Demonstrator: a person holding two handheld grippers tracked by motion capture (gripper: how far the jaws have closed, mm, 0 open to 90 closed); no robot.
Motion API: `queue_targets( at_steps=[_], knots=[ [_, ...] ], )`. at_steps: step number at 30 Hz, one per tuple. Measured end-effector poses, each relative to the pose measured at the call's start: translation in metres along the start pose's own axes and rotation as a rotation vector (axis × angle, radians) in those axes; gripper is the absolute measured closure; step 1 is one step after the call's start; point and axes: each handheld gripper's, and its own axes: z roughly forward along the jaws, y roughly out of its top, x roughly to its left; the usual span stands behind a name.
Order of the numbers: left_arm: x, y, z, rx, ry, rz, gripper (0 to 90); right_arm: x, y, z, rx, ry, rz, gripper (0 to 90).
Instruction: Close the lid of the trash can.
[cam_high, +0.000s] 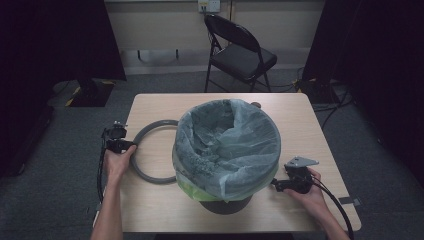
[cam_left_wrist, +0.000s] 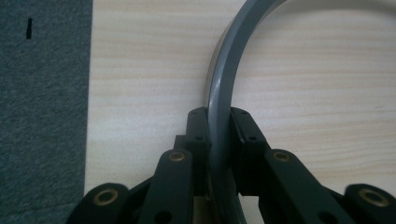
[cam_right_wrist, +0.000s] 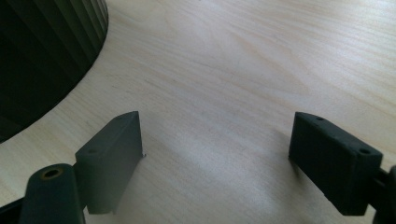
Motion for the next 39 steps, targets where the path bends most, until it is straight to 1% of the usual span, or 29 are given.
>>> queue_targets(
  at_steps=[1,2,3,5,8,10,11,12,18,20,21,22,24,26,27,29,31,33,34,35,36,37,38,39],
  knots=[
    [0.001,0.0,-0.002,-0.016,-0.013,-0.017,79.3,0.0,0.0,0.0,0.0,0.0,0.0,16.3],
    [0.002,0.001,-0.004,-0.024,-0.02,-0.02,79.3,0.0,0.0,0.0,0.0,0.0,0.0,16.3],
    [0.001,0.001,-0.006,-0.043,-0.018,-0.031,79.3,0.0,0.0,0.0,0.0,0.001,-0.001,16.3],
    [0.003,0.003,-0.013,-0.062,-0.03,-0.033,79.3,0.0,0.0,0.0,0.0,0.001,-0.001,16.3],
    [0.004,0.004,-0.019,-0.111,-0.036,-0.042,79.2,0.0,0.0,0.0,0.0,0.001,-0.001,16.3],
    [0.005,0.004,-0.022,-0.125,-0.045,-0.046,79.2,0.0,0.0,0.0,0.0,0.001,-0.001,16.3],
    [0.006,0.004,-0.024,-0.137,-0.056,-0.054,79.2,0.0,0.0,0.0,0.001,0.002,-0.001,16.2],
    [0.008,0.004,-0.025,-0.14,-0.062,-0.051,79.2,0.0,0.0,0.0,0.0,0.001,-0.001,16.2],
    [0.008,0.004,-0.038,-0.2,-0.066,-0.075,79.3,0.0,0.0,0.0,0.0,0.001,-0.001,16.3],
    [0.007,0.004,-0.042,-0.213,-0.062,-0.083,79.3,0.0,0.0,0.0,0.0,0.001,-0.002,16.3],
    [0.006,0.005,-0.044,-0.228,-0.057,-0.086,79.4,0.0,0.0,0.0,0.0,0.001,-0.001,16.2],
    [0.007,0.005,-0.046,-0.235,-0.065,-0.089,79.3,0.0,0.0,0.0,0.0,0.001,-0.001,16.3],
    [0.007,0.006,-0.05,-0.254,-0.067,-0.09,79.3,0.0,0.0,0.0,0.0,0.001,-0.001,16.2],
    [0.007,0.009,-0.054,-0.274,-0.07,-0.076,79.2,0.0,0.0,0.0,0.0,0.001,-0.001,16.3],
    [0.006,0.01,-0.055,-0.29,-0.082,-0.074,79.2,0.0,0.0,0.0,0.0,0.001,-0.002,16.3],
    [0.004,0.012,-0.058,-0.311,-0.086,-0.068,79.0,0.0,0.0,0.0,0.0,0.001,-0.001,16.3],
    [0.002,0.014,-0.059,-0.342,-0.095,-0.08,78.9,0.0,0.0,0.0,0.0,0.001,-0.001,16.2],
    [0.0,0.018,-0.059,-0.363,-0.103,-0.09,79.1,0.0,0.0,0.0,0.0,0.001,-0.001,16.3],
    [-0.002,0.019,-0.059,-0.376,-0.1,-0.075,79.2,0.0,0.0,0.0,0.0,0.001,-0.001,16.3],
    [-0.003,0.021,-0.061,-0.39,-0.094,-0.068,79.3,0.0,0.0,0.0,0.0,0.001,-0.001,16.3],
    [-0.004,0.024,-0.062,-0.406,-0.102,-0.068,79.4,0.0,0.0,0.0,0.0,0.001,-0.001,16.2],
    [-0.003,0.026,-0.065,-0.416,-0.114,-0.076,79.4,0.0,0.0,0.0,0.0,0.001,-0.001,16.3],
    [-0.001,0.029,-0.067,-0.435,-0.122,-0.095,79.4,0.0,0.0,0.0,0.0,0.001,-0.001,16.2],
    [0.0,0.031,-0.07,-0.454,-0.121,-0.101,79.4,0.0,0.0,0.0,0.0,0.001,-0.001,16.2]
  ],
)
